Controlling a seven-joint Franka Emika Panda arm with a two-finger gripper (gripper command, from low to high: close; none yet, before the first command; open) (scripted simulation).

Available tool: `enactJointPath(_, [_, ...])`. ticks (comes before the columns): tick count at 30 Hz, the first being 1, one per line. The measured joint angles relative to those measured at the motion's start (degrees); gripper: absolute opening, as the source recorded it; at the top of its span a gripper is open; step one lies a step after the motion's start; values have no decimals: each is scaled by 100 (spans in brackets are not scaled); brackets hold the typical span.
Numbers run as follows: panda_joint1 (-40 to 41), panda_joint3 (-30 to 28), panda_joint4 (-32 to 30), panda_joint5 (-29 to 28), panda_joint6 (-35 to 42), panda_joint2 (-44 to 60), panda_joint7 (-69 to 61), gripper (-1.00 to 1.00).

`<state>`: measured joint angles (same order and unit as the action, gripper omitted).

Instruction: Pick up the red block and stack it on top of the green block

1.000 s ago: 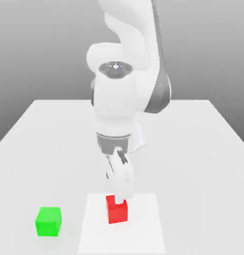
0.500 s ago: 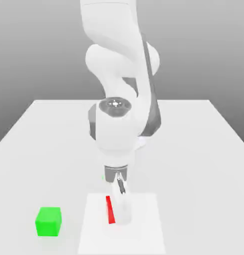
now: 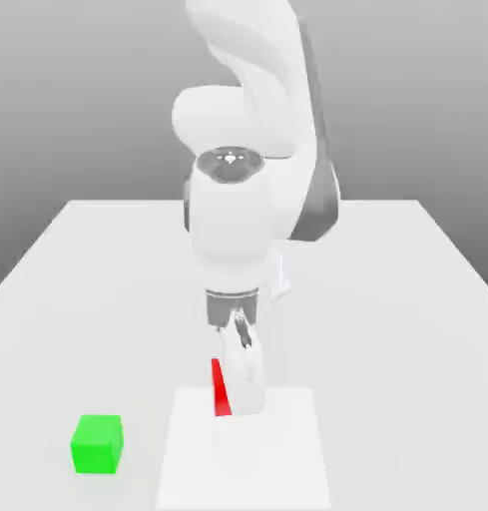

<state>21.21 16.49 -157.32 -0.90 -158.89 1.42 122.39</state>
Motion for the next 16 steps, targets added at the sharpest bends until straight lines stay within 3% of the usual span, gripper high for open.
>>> enactJointPath(7, [1233,-629,975,-13,789,192,-80,-100])
enactJointPath(12, [1183,-821,1150,-358,134,1031,160,-100])
enactJointPath(13, [1155,-858,1158,-418,-6,1184,202,100])
enactJointPath(16, [1155,-858,1158,-418,-6,1184,202,100])
